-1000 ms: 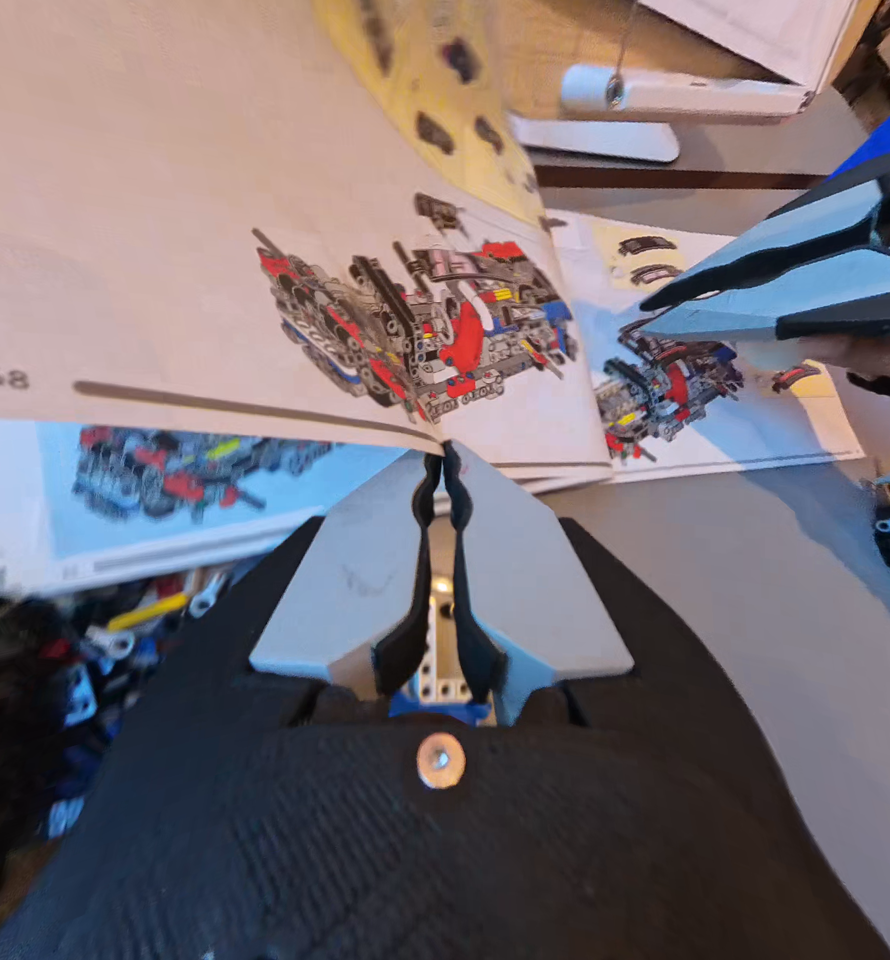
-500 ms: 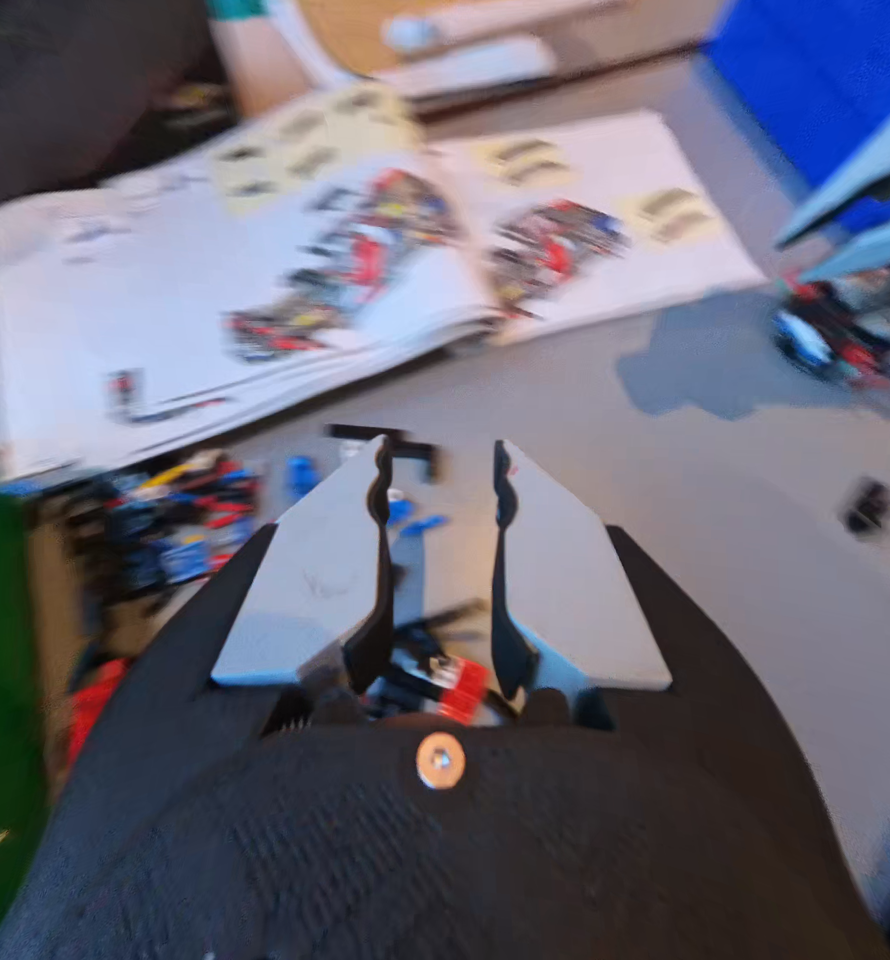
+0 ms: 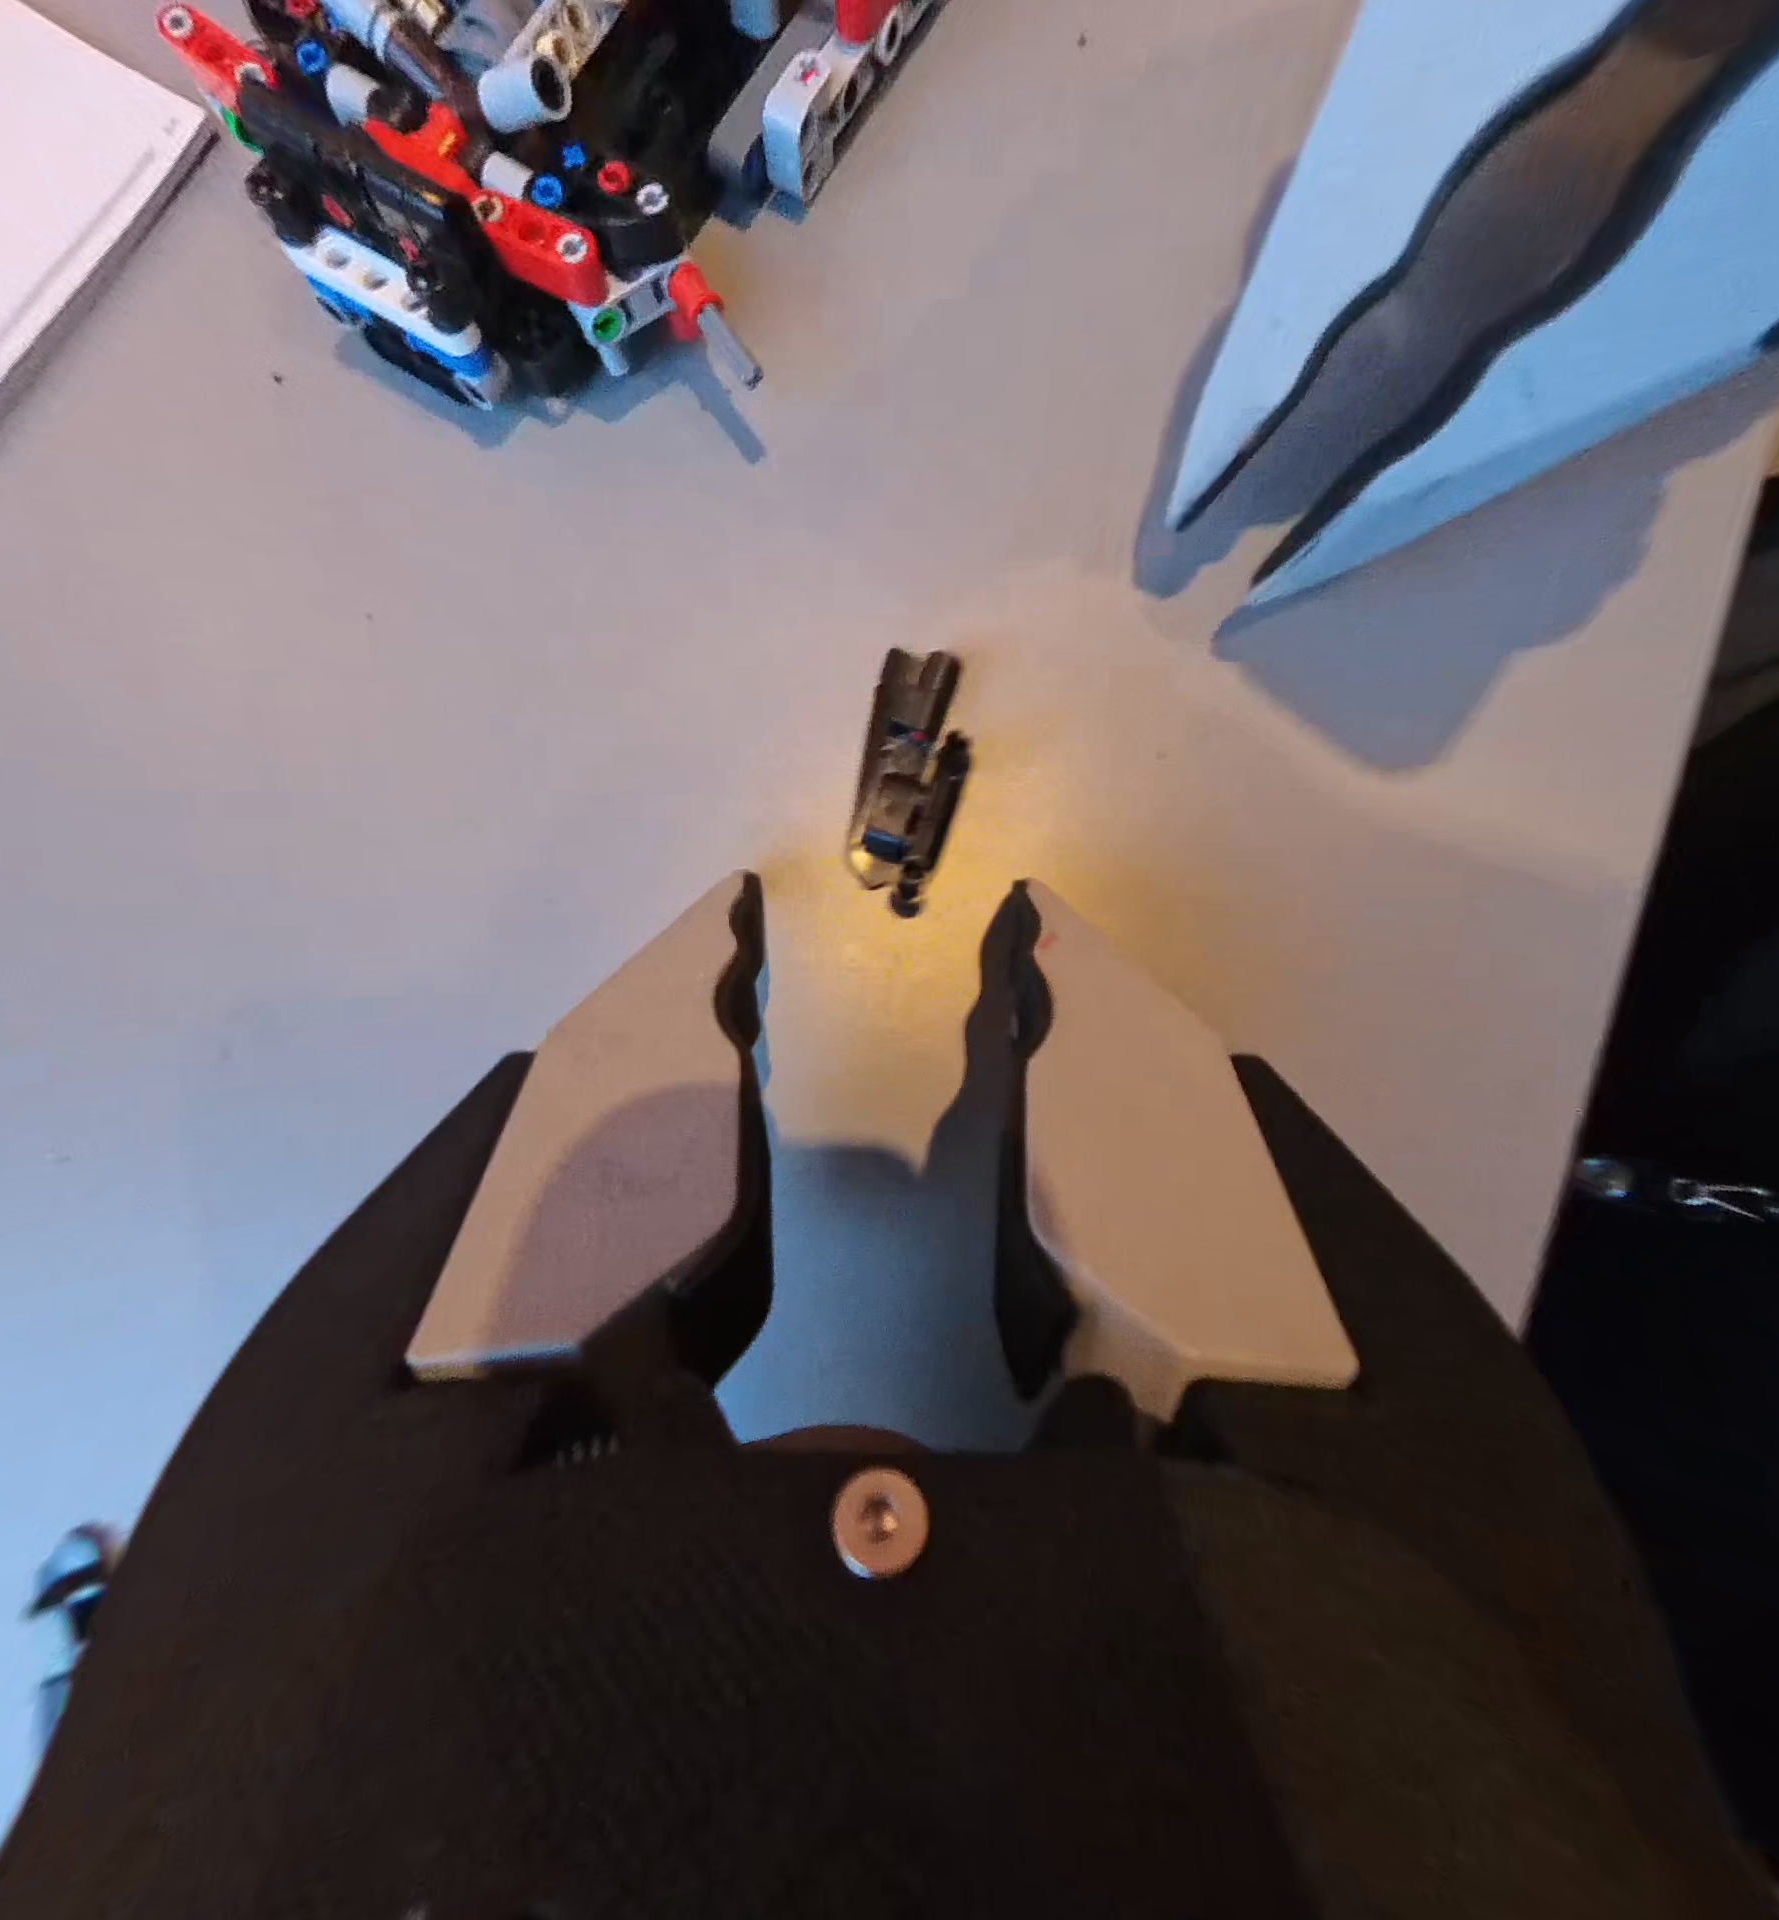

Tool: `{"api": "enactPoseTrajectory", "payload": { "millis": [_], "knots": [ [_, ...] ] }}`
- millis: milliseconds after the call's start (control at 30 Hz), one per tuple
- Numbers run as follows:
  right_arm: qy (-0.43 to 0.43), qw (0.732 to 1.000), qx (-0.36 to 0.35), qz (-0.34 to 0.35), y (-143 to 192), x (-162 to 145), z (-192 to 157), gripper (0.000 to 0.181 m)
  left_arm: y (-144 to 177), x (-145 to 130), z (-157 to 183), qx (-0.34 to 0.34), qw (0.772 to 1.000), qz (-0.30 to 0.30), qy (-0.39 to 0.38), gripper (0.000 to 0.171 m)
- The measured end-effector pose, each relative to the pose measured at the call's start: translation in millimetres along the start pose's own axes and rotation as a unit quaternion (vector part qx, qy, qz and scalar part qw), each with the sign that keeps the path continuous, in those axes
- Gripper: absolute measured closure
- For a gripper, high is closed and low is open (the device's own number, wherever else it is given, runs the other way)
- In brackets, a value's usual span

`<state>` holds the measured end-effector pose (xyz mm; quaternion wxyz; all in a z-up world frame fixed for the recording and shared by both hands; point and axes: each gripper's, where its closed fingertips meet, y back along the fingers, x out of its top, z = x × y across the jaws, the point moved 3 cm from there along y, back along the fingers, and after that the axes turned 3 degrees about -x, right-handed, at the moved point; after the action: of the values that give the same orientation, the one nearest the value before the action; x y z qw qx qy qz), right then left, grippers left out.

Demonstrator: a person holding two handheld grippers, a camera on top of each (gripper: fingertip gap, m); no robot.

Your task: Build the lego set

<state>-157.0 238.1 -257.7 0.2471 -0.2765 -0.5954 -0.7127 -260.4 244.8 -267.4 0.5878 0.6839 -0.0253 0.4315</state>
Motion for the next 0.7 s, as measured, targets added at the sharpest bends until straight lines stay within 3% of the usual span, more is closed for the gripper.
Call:
{"api": "enactPoseTrajectory", "payload": {
  "millis": [133, 233, 400, 533, 700],
  "knots": [
    [-0.014, 1.0, -0.021, 0.017, 2.3, -16.4, -11.6, 0.17, -4.1, 5.6, 50.8, -0.102, 0.994, 0.031, 0.024, 0.128],
    [-0.012, 0.997, -0.074, 0.035, 10.9, -23.2, -3.1, 0.171, -0.6, 5.6, 68.1, -0.122, 0.991, 0.061, 0.02, 0.126],
    [-0.006, 0.986, -0.112, 0.122, 35.8, -18.4, 16.0, 0.17, 19.4, -6.3, 38.1, -0.062, 0.994, 0.088, 0.016, 0.128],
    [0.014, 0.972, -0.159, 0.173, 48.3, -14.7, 33.3, 0.169, 38.3, -7.1, 4.4, 0.013, 0.989, 0.146, -0.019, 0.129],
    [0.055, 0.958, -0.151, 0.238, 44.0, 13.3, 31.6, 0.17, 47.2, -4.6, -21.9, 0.05, 0.977, 0.198, -0.062, 0.123]
  ]
}}
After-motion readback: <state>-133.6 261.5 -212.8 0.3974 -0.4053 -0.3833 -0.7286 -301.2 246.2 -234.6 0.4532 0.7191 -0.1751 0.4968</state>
